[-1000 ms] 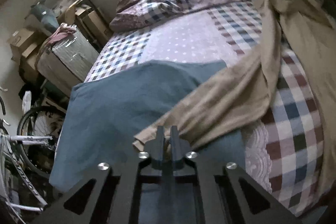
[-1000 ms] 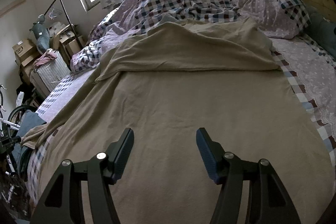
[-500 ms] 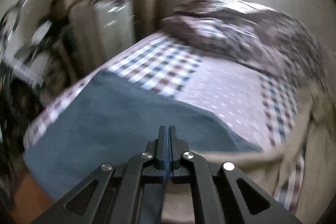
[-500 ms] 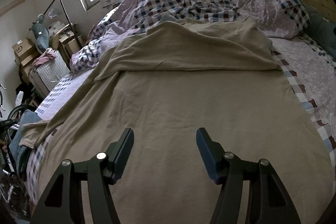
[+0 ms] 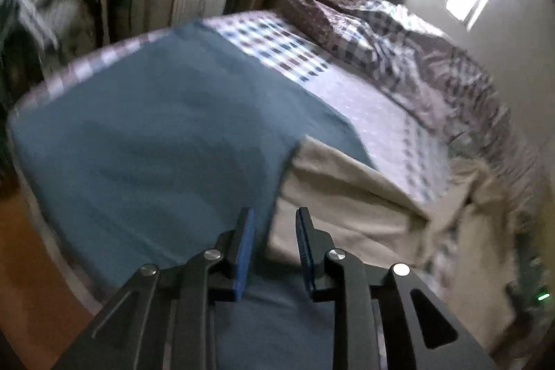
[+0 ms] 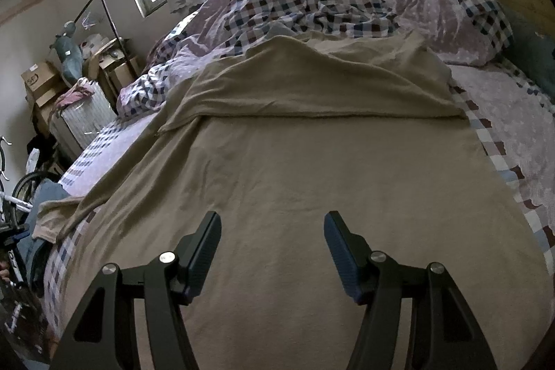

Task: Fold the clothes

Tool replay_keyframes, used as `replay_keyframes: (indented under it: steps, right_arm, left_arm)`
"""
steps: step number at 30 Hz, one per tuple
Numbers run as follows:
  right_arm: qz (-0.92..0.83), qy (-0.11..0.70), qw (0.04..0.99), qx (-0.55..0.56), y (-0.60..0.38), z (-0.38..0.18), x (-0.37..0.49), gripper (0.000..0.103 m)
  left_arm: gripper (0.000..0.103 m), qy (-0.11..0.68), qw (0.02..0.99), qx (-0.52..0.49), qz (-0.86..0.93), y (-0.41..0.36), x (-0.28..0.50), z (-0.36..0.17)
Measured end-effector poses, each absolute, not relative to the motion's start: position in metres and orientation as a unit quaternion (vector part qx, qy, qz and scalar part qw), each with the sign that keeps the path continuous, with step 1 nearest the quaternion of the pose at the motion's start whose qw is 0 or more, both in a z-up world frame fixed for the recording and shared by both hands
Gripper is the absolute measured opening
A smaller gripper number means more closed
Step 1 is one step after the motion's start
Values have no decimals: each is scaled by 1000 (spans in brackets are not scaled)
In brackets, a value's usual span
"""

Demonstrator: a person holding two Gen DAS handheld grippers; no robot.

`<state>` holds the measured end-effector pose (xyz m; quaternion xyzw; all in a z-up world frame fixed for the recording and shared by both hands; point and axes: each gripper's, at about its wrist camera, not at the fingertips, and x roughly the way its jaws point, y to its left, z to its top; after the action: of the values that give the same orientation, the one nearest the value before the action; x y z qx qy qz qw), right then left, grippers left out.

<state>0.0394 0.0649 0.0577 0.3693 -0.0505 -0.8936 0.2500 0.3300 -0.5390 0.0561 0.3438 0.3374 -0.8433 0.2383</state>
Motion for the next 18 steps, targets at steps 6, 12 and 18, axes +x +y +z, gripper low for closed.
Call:
replay_keyframes:
  steps: [6,12,18]
  right_arm:
    - [-894,-51,249,368,66,58,39,65]
    - [-894,-51,251,367,67,59,39,65]
    - [-893,-57,250,369,68,59,38,65]
  left_arm:
    - [47,454,179,319,-812,-536,329,35]
    - [48,467,202,314,-802,-533,325,33]
    - [51,499,206,305,-784,-528,341,27]
